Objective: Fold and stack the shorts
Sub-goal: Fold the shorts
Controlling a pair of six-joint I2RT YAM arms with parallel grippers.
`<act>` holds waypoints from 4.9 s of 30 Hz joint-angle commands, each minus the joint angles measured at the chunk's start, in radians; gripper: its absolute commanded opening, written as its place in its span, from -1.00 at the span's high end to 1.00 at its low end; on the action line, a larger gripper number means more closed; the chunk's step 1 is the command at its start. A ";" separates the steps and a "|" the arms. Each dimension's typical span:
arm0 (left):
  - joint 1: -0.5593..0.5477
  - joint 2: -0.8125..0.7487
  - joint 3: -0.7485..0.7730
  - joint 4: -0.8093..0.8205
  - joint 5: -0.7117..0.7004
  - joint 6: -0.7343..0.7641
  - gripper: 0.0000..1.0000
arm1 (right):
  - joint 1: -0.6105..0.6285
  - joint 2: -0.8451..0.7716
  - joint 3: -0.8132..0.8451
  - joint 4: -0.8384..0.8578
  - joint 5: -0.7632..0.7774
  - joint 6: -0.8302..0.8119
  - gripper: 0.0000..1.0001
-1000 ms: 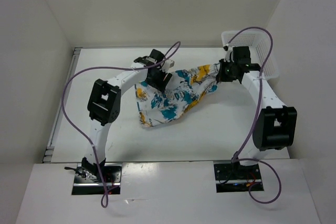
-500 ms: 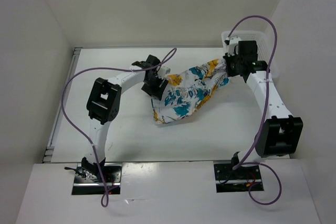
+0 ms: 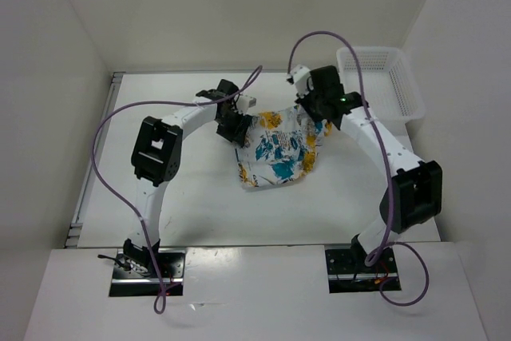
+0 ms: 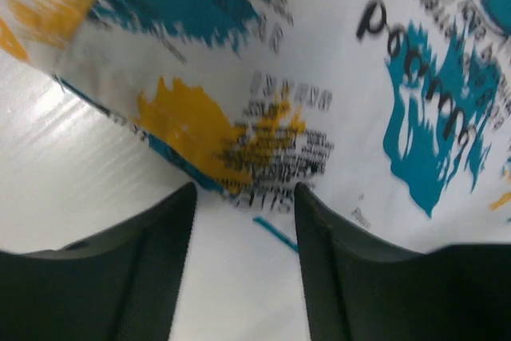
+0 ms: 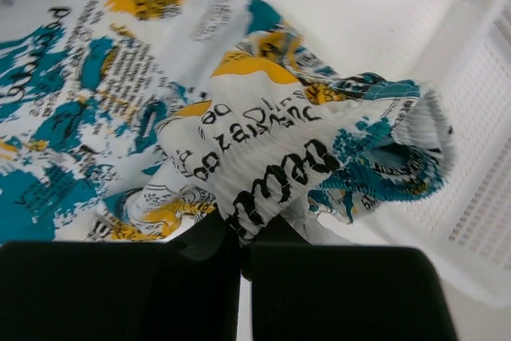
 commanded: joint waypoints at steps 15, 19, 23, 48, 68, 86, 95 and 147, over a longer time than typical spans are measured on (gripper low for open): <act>0.054 0.153 0.043 -0.016 0.117 0.003 0.70 | 0.471 0.229 0.215 -0.053 -0.093 -0.260 1.00; 0.084 0.153 0.043 -0.016 0.128 0.003 0.70 | 0.490 0.260 0.203 -0.063 -0.127 -0.250 1.00; 0.094 0.153 0.043 -0.016 0.113 0.003 0.52 | 0.525 0.303 0.183 -0.047 -0.118 -0.250 0.96; 0.132 -0.030 0.159 -0.179 0.264 0.003 -0.46 | 0.536 0.094 -0.164 0.265 -0.162 -0.118 -0.20; 0.075 0.091 0.227 -0.159 0.177 0.003 0.47 | 0.477 0.248 -0.253 0.417 -0.152 -0.105 -0.15; 0.115 -0.128 0.147 -0.263 0.202 0.003 0.96 | 0.477 -0.083 -0.339 0.224 -0.225 -0.314 0.98; 0.126 -0.097 0.083 -0.327 0.249 0.003 0.77 | 0.537 -0.064 -0.483 0.281 -0.279 -0.418 0.86; 0.043 0.343 0.787 -0.479 0.120 0.003 0.64 | 0.537 -0.091 -0.557 0.525 -0.061 -0.406 -0.22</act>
